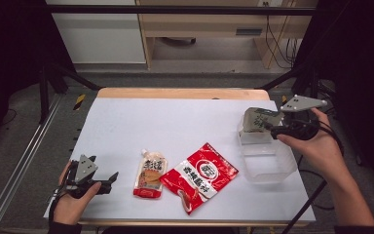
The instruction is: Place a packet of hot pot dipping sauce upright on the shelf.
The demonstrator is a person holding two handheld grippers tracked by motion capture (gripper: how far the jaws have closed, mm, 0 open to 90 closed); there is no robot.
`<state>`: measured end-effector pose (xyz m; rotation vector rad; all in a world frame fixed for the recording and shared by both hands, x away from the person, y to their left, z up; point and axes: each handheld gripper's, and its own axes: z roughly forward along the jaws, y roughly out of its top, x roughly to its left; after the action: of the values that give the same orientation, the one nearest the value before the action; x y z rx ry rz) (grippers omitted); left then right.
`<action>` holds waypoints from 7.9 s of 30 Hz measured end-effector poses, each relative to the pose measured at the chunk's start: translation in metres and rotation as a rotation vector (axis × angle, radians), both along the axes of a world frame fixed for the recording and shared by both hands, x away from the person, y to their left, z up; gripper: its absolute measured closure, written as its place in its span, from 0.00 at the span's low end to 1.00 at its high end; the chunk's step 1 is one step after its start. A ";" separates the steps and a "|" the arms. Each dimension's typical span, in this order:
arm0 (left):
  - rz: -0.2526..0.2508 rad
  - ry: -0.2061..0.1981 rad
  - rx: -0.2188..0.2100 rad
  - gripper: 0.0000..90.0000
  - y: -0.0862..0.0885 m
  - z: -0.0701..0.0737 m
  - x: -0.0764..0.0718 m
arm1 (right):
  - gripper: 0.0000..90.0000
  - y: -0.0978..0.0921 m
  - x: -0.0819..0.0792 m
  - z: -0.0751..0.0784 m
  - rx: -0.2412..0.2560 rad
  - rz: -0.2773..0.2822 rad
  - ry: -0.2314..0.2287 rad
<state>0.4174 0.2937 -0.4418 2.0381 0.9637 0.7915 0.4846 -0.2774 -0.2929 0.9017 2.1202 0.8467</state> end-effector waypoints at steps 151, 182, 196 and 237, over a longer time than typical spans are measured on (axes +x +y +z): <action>-0.120 0.055 -0.048 0.08 -0.010 0.002 -0.001 | 1.00 0.299 -0.002 -0.088 0.214 0.440 0.213; -0.388 0.055 -0.051 0.18 -0.081 0.079 0.019 | 1.00 0.212 -0.025 -0.022 0.195 0.473 0.144; -0.491 0.056 -0.032 0.36 -0.107 0.104 0.040 | 1.00 0.197 -0.037 -0.027 0.196 0.505 0.152; -0.650 0.158 -0.032 0.79 -0.134 0.142 0.056 | 1.00 0.180 -0.037 -0.023 0.232 0.504 0.138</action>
<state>0.4732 0.1599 -0.2997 2.2145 0.3355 0.2659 0.4477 -0.0972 -0.3162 0.5471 2.4519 1.3378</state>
